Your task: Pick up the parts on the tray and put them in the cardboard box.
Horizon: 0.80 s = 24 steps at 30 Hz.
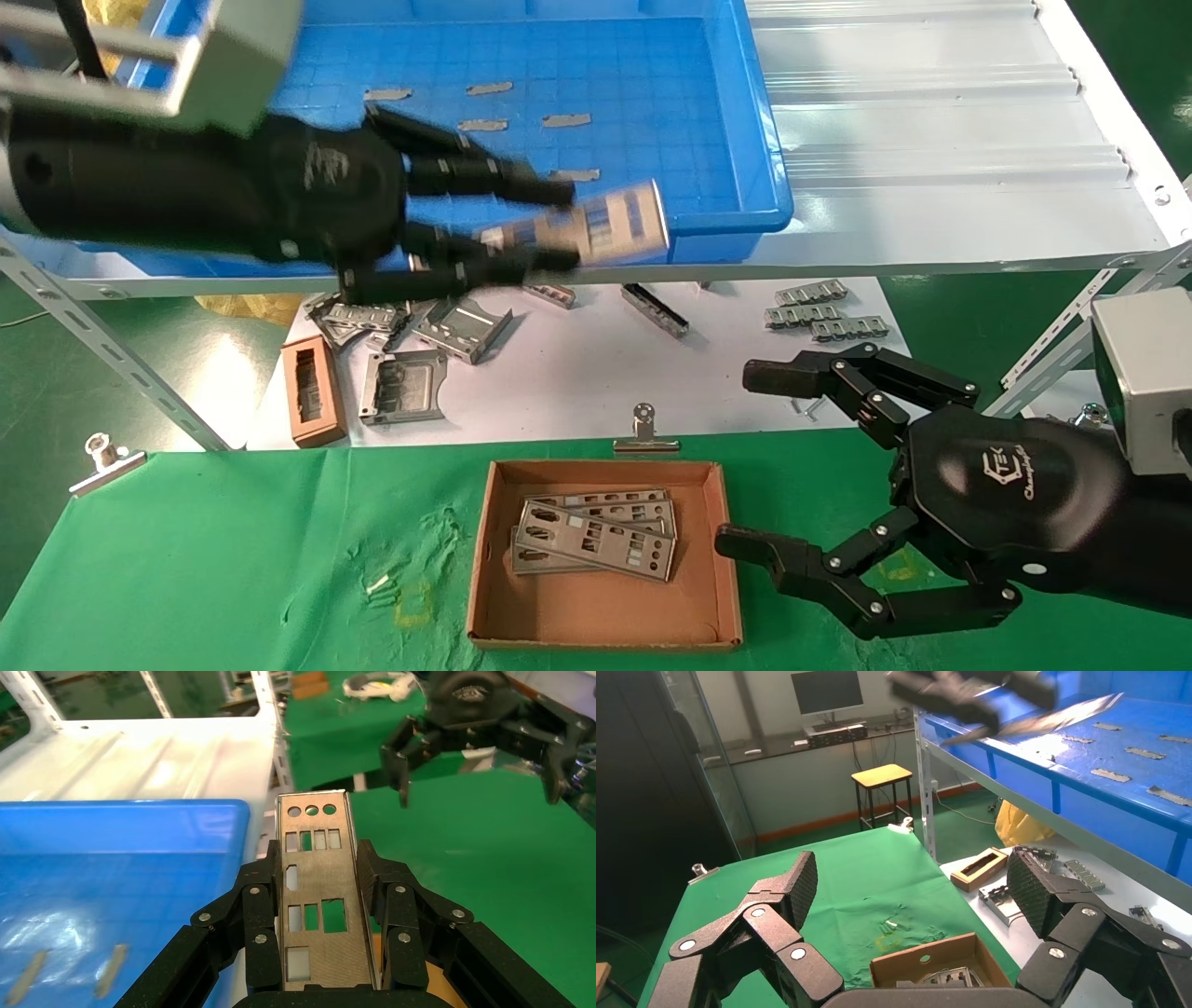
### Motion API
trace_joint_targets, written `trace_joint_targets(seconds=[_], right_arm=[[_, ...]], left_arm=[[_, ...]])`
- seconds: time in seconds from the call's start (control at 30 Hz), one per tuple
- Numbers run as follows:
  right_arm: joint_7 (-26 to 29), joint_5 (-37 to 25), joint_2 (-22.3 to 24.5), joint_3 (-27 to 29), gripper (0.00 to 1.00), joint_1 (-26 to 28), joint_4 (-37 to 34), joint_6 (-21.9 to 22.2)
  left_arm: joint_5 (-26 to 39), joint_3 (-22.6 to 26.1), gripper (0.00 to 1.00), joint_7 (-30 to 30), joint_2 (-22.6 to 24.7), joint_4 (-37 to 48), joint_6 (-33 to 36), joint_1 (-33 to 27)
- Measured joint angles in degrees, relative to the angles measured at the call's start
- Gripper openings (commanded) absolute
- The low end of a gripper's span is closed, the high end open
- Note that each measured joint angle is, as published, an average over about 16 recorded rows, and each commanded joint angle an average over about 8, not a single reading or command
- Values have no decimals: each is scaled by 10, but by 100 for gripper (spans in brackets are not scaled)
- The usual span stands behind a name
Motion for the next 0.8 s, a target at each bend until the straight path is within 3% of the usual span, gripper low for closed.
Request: trace_joint_targets(seconds=[0.2,0.37,0.5,0.8], right_arm=[[0,0,0,0,100,0,0,0],[0,0,0,0,100,0,0,0],[0,0,0,0,100,0,0,0],[0,0,0,0,100,0,0,0]], left_arm=[[-76,77,0,-38,-46,-164,-1,61],[-121,138,0,-46,-66,-237,-14,108],[-124,171,0,-23,-57,-233,-27,135],[-95,200,0,62,9,-145,-44,168]])
